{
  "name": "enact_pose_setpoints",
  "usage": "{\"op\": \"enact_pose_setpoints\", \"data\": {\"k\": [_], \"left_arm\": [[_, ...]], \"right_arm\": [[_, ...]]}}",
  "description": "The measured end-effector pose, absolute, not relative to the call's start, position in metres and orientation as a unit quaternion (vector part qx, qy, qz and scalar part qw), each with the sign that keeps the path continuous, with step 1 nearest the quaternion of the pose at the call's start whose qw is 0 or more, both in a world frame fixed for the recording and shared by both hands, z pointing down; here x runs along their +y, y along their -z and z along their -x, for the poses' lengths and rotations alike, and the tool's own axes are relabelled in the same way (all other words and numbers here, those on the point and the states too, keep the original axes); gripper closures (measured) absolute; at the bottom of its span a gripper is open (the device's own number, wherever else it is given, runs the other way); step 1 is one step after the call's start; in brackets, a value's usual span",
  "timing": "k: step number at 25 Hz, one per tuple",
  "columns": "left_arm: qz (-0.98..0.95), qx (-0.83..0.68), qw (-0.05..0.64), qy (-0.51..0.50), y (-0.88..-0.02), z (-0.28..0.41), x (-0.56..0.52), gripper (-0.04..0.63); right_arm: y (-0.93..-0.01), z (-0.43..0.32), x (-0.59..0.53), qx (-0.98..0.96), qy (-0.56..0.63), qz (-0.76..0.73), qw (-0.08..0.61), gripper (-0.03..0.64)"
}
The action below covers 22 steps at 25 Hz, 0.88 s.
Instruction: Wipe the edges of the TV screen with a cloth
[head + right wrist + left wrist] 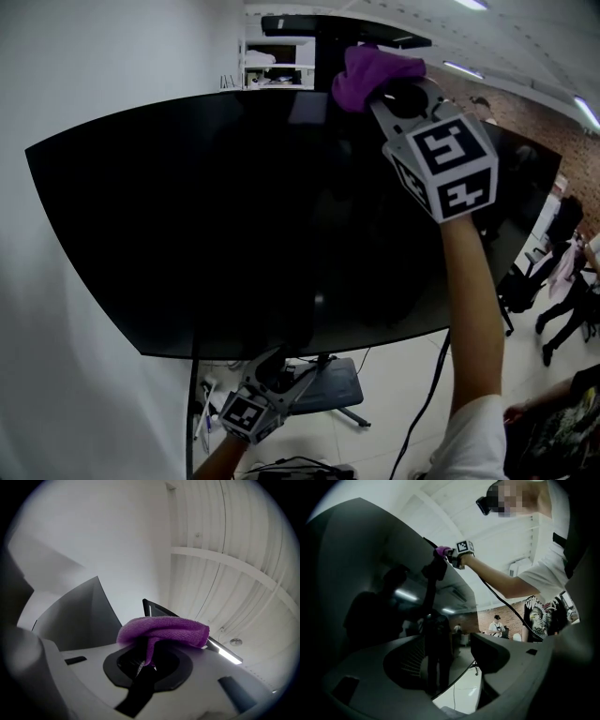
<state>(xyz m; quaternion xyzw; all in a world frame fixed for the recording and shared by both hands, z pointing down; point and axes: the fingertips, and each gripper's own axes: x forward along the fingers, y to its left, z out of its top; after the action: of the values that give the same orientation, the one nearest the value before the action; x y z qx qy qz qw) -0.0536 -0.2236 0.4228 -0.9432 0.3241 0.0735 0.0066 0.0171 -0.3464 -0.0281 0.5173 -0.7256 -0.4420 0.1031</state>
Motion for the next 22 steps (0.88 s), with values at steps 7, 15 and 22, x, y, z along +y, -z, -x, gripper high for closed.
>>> {"op": "enact_pose_setpoints", "data": {"k": [7, 15, 22], "left_arm": [[0.968, 0.239, -0.009, -0.079, -0.412, -0.020, -0.222, 0.305], [0.983, 0.164, -0.014, -0.081, -0.412, -0.098, -0.212, 0.305], [0.992, 0.102, -0.026, -0.072, -0.427, -0.174, -0.201, 0.305]], "right_arm": [[0.028, -0.103, -0.346, -0.705, 0.408, -0.569, 0.118, 0.563], [0.020, -0.222, -0.345, -0.653, 0.377, -0.643, 0.136, 0.563], [0.017, -0.339, -0.350, -0.613, 0.343, -0.692, 0.169, 0.563]]}}
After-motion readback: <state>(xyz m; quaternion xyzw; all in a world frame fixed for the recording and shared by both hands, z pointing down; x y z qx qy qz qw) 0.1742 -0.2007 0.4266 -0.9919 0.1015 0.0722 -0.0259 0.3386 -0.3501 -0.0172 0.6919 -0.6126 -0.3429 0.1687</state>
